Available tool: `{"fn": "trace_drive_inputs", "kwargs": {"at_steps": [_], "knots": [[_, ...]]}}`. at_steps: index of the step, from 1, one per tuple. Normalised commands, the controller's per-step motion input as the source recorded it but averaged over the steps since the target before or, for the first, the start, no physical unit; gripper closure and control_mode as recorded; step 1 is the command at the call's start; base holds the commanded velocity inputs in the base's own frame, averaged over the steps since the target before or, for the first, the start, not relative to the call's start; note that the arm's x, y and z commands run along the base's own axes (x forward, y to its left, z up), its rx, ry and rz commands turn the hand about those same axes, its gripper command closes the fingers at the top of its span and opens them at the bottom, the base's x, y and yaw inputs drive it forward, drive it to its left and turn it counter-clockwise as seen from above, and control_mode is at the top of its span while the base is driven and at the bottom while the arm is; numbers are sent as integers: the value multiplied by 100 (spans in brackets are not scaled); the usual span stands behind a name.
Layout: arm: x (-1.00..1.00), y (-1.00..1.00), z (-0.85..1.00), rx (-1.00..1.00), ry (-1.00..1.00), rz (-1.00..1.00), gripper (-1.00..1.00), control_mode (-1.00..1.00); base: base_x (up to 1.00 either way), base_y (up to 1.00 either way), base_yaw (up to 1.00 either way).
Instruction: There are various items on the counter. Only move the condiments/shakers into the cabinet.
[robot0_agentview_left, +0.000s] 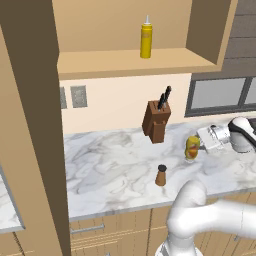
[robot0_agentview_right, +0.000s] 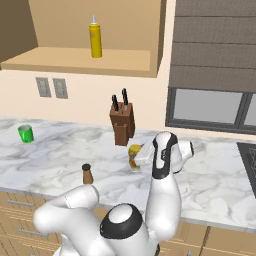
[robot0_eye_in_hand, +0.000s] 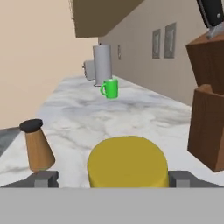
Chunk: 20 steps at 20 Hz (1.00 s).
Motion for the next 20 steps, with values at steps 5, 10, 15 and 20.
{"fn": "trace_drive_inputs", "kwargs": {"at_steps": [5,10,15,20], "knots": [[-14,0,30,1,1,-17,100,-100,0,0,0],[-74,42,99,6,0,-23,100,-100,0,0,0],[-43,95,100,1,-1,-18,100,-100,0,0,0],[0,95,100,0,0,0,100,-100,0,0,0]]}}
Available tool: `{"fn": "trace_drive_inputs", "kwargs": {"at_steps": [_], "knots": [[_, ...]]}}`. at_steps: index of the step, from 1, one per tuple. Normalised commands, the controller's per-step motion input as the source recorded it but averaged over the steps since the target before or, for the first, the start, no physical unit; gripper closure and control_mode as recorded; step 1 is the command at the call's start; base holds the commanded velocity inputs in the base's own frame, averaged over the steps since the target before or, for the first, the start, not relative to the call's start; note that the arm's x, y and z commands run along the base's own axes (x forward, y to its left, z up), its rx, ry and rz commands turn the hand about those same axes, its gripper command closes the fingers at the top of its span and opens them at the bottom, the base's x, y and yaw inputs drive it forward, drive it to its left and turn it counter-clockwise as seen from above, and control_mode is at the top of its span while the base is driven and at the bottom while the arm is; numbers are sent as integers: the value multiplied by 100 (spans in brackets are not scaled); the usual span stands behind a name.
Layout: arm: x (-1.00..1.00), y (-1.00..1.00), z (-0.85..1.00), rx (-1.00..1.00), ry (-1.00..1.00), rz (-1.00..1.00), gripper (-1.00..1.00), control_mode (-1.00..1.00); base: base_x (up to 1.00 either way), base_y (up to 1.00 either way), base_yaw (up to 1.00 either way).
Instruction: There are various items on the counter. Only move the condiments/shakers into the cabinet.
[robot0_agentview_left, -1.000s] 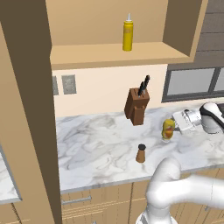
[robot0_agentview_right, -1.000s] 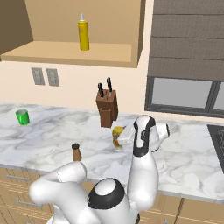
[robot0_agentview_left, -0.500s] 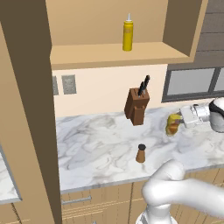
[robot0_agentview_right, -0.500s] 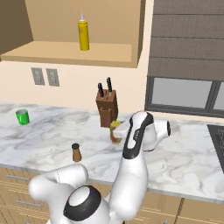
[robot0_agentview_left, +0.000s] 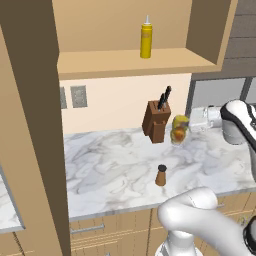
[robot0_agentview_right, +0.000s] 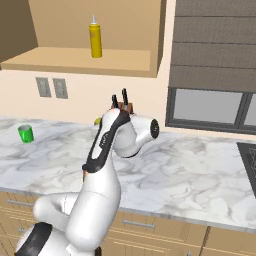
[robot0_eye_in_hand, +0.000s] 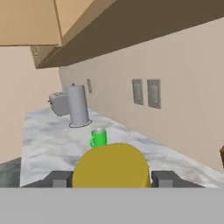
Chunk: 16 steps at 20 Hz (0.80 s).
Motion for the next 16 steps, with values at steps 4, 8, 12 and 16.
{"fn": "trace_drive_inputs", "kwargs": {"at_steps": [4,8,12,16], "knots": [[1,56,100,0,0,0,100,-100,0,0,0],[0,21,100,-1,0,-2,100,-100,0,0,0],[-10,4,100,-2,-1,-2,100,-100,0,0,0],[-23,6,100,-1,-5,-1,100,-100,0,0,0]]}}
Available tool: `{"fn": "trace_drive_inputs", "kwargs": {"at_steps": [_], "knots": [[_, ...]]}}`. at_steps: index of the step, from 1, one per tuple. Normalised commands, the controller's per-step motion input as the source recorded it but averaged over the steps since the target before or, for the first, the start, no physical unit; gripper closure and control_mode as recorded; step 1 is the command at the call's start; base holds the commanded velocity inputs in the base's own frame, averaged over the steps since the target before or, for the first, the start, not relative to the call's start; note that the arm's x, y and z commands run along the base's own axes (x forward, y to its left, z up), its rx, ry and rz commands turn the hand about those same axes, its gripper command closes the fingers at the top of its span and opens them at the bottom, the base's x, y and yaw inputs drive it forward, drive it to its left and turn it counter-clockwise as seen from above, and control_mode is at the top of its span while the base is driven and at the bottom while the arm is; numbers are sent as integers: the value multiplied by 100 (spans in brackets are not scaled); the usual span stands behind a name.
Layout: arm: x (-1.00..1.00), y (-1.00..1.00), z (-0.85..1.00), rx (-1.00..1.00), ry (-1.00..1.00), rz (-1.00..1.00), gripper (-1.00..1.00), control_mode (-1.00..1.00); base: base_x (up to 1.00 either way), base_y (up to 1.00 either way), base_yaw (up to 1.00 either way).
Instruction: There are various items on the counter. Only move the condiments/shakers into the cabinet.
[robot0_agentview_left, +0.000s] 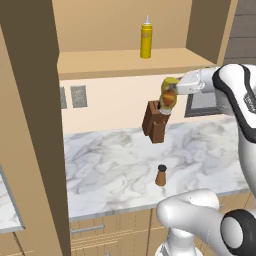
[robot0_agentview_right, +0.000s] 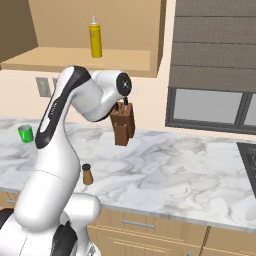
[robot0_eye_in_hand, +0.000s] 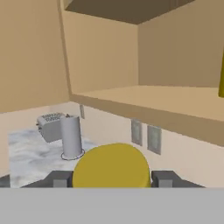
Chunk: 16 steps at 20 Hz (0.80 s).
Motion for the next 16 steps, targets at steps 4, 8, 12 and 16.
{"fn": "trace_drive_inputs", "kwargs": {"at_steps": [4,8,12,16], "knots": [[-14,28,100,-1,-14,0,100,-100,0,0,0],[-9,58,92,-1,-18,-1,100,-100,0,0,0],[0,47,74,-2,-14,-6,100,-100,0,0,0],[0,46,47,-7,-11,-18,100,-100,0,0,0]]}}
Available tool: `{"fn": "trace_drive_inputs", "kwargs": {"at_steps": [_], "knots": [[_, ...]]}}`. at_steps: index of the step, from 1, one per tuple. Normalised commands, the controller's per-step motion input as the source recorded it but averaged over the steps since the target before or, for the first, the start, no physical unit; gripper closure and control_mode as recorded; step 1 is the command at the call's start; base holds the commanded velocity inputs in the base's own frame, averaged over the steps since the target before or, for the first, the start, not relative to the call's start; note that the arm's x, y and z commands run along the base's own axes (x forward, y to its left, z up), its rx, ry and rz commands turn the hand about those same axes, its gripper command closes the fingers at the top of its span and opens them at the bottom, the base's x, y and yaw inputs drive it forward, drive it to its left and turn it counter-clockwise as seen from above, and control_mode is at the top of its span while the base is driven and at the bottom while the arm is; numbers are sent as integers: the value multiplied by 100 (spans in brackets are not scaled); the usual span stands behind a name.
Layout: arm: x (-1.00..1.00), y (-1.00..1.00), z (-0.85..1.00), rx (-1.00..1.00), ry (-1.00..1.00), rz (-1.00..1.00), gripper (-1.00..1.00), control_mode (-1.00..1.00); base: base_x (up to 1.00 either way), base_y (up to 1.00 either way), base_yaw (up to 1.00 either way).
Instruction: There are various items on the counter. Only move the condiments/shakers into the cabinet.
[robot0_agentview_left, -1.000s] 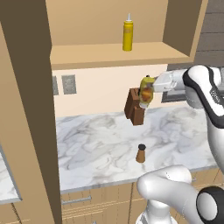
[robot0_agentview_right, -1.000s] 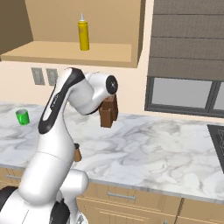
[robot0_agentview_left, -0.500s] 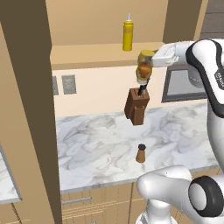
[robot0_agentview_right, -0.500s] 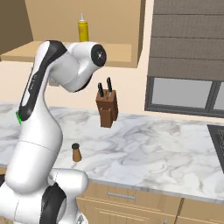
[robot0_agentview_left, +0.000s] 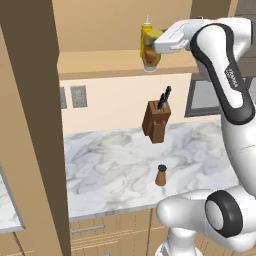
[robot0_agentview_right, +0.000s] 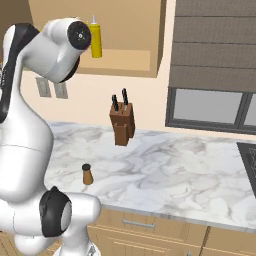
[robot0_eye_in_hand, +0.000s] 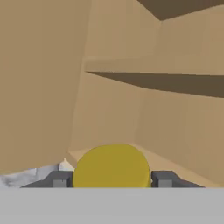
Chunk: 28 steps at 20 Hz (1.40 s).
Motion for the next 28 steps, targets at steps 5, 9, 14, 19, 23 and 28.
{"fn": "trace_drive_inputs", "kwargs": {"at_steps": [5,9,14,19,23,28], "knots": [[2,32,2,-16,-6,-32,100,-100,0,0,0],[12,12,0,-6,0,-34,100,-100,0,0,0],[18,-39,11,4,0,-21,100,-100,0,0,0],[5,-100,0,16,3,-9,100,-100,0,0,0],[12,-77,0,16,0,-6,100,-100,0,0,0],[58,-14,0,8,0,-6,100,-100,0,0,0]]}}
